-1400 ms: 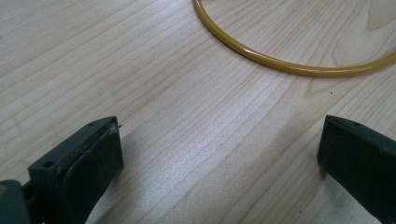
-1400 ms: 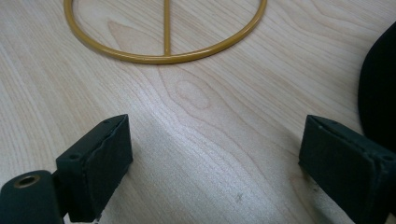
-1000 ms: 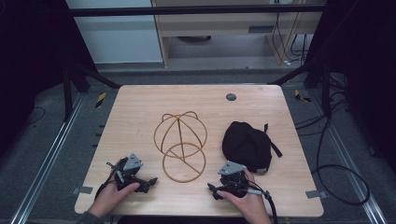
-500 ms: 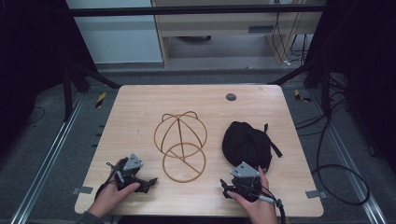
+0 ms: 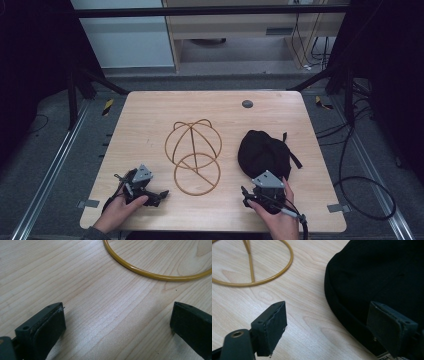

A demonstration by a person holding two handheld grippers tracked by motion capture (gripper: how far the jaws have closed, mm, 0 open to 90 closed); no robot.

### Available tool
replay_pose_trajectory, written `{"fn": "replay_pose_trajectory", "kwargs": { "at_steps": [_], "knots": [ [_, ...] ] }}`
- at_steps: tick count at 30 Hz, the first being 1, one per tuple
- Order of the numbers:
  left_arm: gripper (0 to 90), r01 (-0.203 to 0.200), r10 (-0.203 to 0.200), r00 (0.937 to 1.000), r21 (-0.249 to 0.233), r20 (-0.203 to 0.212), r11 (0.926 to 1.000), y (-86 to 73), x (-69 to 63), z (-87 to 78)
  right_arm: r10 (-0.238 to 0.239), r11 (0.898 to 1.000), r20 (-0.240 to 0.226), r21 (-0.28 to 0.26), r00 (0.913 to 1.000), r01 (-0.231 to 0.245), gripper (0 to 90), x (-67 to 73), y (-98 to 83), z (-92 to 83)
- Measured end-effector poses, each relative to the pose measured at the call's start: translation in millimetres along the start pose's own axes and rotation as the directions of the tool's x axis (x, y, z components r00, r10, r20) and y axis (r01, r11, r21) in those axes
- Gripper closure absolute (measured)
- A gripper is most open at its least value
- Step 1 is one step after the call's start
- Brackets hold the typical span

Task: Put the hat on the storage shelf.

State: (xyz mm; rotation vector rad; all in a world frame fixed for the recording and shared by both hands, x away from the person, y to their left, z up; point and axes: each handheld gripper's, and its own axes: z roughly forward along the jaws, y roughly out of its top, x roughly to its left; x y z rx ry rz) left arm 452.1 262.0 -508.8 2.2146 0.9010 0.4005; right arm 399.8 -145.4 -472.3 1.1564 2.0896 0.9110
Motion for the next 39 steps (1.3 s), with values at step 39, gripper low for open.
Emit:
{"fn": "replay_pose_trajectory", "kwargs": {
  "at_steps": [39],
  "knots": [
    [0.0, 0.003, -0.003, 1.0, 0.0, -0.001, 1.0, 0.4, -0.6, 0.5, -0.059, 0.926, -0.17, 0.358, 0.9837, 0.118, 27.9, -110.3, 126.1, 28.3]
  ]
}}
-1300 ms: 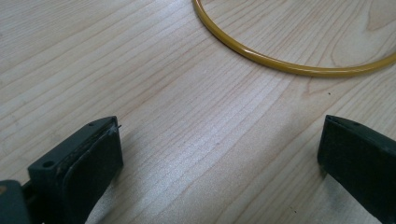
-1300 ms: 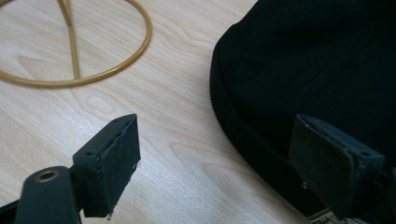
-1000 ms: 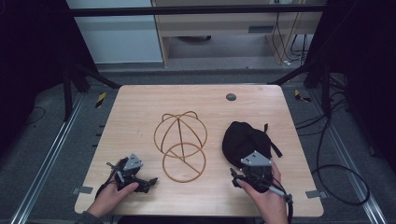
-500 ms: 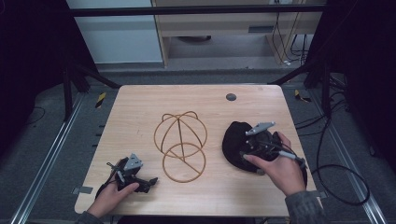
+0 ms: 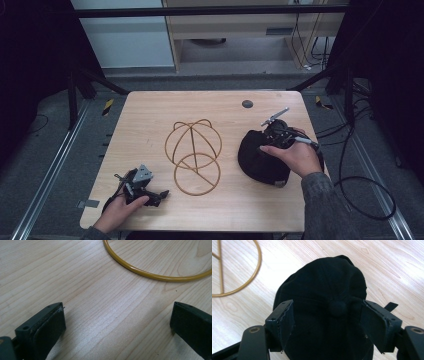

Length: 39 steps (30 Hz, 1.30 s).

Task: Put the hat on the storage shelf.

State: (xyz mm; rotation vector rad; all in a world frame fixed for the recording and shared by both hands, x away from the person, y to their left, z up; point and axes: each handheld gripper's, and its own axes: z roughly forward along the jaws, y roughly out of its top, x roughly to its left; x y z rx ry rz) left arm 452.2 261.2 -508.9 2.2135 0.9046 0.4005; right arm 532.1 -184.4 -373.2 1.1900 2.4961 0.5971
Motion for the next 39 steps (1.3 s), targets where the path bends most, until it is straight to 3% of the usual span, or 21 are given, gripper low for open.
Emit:
{"fn": "replay_pose_trajectory", "kwargs": {
  "at_steps": [13, 17, 22, 26, 31, 39],
  "knots": [
    [0.0, 0.004, -0.004, 1.0, -0.003, -0.002, 1.0, 0.0, -0.5, 0.2, -0.003, 0.999, 0.0, 0.044, 1.0, 0.003, 28.9, -8.5, 7.8, 13.3],
    [0.0, 0.001, -0.001, 1.0, -0.002, -0.002, 1.0, 0.1, -0.3, 0.2, -0.016, 0.998, 0.0, 0.06, 0.9999, 0.016, 35.5, -10.3, 9.9, 20.0],
    [0.0, 0.001, -0.001, 1.0, -0.002, -0.001, 1.0, 0.1, -0.4, 0.3, -0.029, 0.995, -0.019, 0.096, 0.9994, 0.031, 56.0, -13.7, 10.3, 28.4],
    [0.0, 0.0, 0.0, 1.0, -0.002, -0.001, 1.0, 0.2, -0.7, 0.3, -0.039, 0.995, -0.031, 0.09, 0.9988, 0.041, 72.4, -15.1, 10.7, 30.2],
    [0.0, 0.0, 0.0, 1.0, -0.002, -0.001, 1.0, 0.3, -0.8, 0.4, -0.037, 0.996, -0.045, 0.079, 0.9983, 0.041, 75.0, -17.4, 9.1, 26.5],
    [0.0, 0.0, 0.0, 1.0, -0.002, -0.001, 1.0, 0.4, -0.9, 0.4, -0.026, 0.999, -0.052, 0.02, 0.9983, 0.027, 75.1, -18.5, 9.6, 2.7]
  ]
}}
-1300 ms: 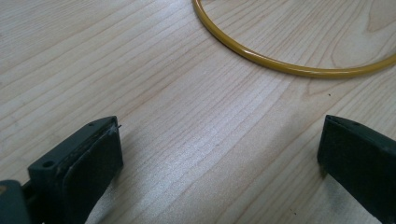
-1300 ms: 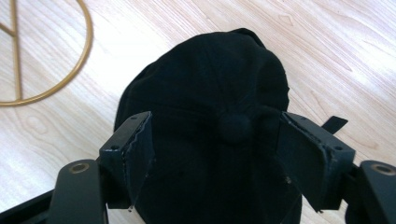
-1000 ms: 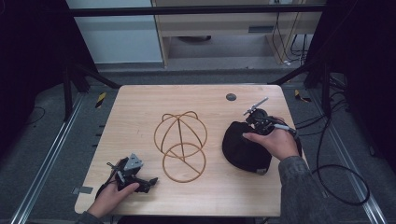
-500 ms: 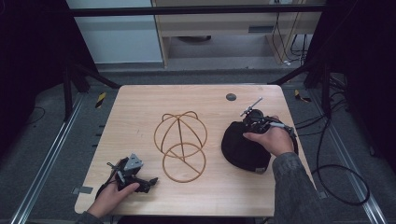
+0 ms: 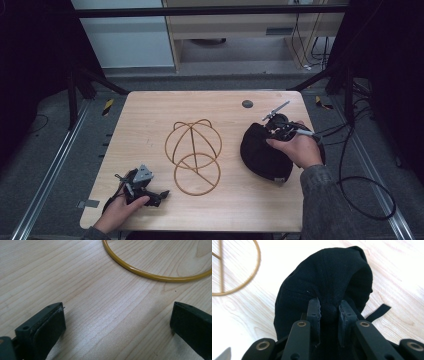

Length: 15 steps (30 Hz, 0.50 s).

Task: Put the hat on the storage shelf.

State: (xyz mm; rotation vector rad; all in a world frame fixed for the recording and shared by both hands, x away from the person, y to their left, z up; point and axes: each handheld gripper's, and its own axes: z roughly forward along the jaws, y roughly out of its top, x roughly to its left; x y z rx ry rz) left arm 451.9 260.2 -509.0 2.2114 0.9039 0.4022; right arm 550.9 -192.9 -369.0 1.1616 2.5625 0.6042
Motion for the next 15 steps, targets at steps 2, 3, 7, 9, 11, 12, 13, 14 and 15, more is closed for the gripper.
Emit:
{"fn": "replay_pose_trajectory", "kwargs": {
  "at_steps": [2, 3, 7, 9, 11, 12, 13, 14, 15],
  "knots": [
    [0.0, 0.0, 0.0, 1.0, 0.0, 0.0, 1.0, 0.0, 0.0, 0.0, 0.01, 1.0, -0.013, -0.024, 0.9999, -0.01, 75.1, 1.2, 0.5, -6.7],
    [0.0, 0.0, 0.0, 1.0, 0.0, 0.0, 1.0, 0.0, 0.0, 0.0, 0.009, 0.999, -0.017, -0.035, 0.9998, -0.01, 75.1, 1.5, 0.8, -10.1],
    [0.0, -0.001, 0.001, 1.0, 0.0, 0.0, 1.0, 0.0, 0.0, 0.0, 0.006, 0.998, -0.015, -0.062, 0.9999, -0.007, 75.1, 3.5, 3.4, -23.0],
    [0.0, 0.0, 0.0, 1.0, 0.0, 0.0, 1.0, 0.0, 0.0, 0.0, 0.008, 0.997, -0.017, -0.081, 0.9998, -0.009, 75.1, 4.6, 4.8, -31.6],
    [0.0, 0.0, 0.0, 1.0, 0.0, 0.0, 1.0, 0.0, 0.0, 0.0, 0.009, 0.995, -0.013, -0.096, 0.9999, -0.01, 75.1, 4.9, 5.9, -39.7],
    [0.0, 0.0, 0.0, 1.0, 0.0, 0.0, 1.0, 0.0, 0.0, 0.0, 0.01, 0.994, -0.012, -0.105, 0.9999, -0.012, 75.1, 4.5, 6.3, -43.8],
    [0.0, 0.0, 0.0, 1.0, 0.0, 0.0, 1.0, 0.0, 0.0, 0.0, 0.017, 0.994, -0.013, -0.111, 0.9998, -0.018, 75.1, 4.3, 6.6, -46.7],
    [0.0, 0.0, 0.0, 1.0, 0.0, 0.0, 1.0, 0.1, -0.1, 0.1, 0.018, 0.993, -0.015, -0.12, 0.9997, -0.02, 75.1, 3.8, 6.7, -50.6],
    [0.0, 0.001, -0.001, 1.0, 0.0, -0.001, 1.0, 0.1, -0.1, 0.0, 0.023, 0.991, -0.015, -0.135, 0.9996, -0.025, 75.2, 2.9, 6.8, -55.8]
  ]
}}
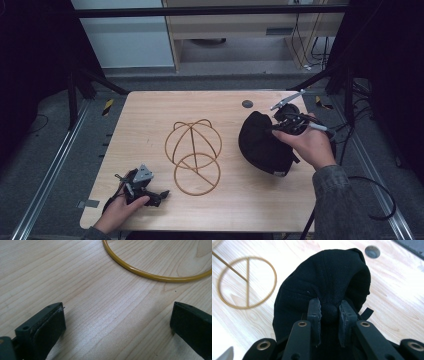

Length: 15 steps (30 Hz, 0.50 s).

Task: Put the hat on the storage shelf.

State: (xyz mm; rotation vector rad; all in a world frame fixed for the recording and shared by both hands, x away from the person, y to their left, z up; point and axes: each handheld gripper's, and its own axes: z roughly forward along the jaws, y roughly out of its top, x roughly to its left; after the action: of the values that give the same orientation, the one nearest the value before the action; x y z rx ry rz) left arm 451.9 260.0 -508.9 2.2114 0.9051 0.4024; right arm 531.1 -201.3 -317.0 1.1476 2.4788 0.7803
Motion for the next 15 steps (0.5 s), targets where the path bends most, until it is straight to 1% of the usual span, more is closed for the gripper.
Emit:
{"fn": "replay_pose_trajectory", "kwargs": {
  "at_steps": [3, 7, 9, 12, 13, 15],
  "knots": [
    [0.0, 0.0, 0.0, 1.0, 0.0, 0.0, 1.0, 0.1, -0.1, 0.0, 0.011, 0.999, -0.005, -0.031, 0.9999, -0.011, 75.1, -0.8, 1.6, -11.3],
    [0.0, 0.0, 0.0, 1.0, 0.0, 0.0, 1.0, 0.1, -0.1, 0.0, 0.005, 0.998, -0.003, -0.059, 1.0, -0.006, 75.2, -0.1, 4.6, -25.0],
    [0.0, 0.0, 0.0, 1.0, 0.0, 0.0, 1.0, 0.1, -0.1, 0.1, 0.008, 0.996, -0.006, -0.085, 0.9999, -0.008, 75.2, 1.4, 5.6, -31.9],
    [0.0, 0.001, -0.001, 1.0, 0.0, 0.0, 1.0, 0.1, -0.1, 0.1, 0.01, 0.992, -0.025, -0.127, 0.9996, -0.013, 75.2, 4.0, 5.6, -40.3],
    [0.0, 0.0, 0.0, 1.0, 0.0, 0.0, 1.0, 0.1, -0.1, 0.1, 0.015, 0.991, -0.031, -0.135, 0.9994, -0.019, 75.2, 5.2, 5.7, -42.9],
    [0.0, 0.0, 0.0, 1.0, 0.0, 0.0, 1.0, 0.1, -0.1, 0.0, 0.009, 0.989, -0.034, -0.15, 0.9994, -0.014, 75.2, 7.4, 6.0, -47.3]
  ]
}}
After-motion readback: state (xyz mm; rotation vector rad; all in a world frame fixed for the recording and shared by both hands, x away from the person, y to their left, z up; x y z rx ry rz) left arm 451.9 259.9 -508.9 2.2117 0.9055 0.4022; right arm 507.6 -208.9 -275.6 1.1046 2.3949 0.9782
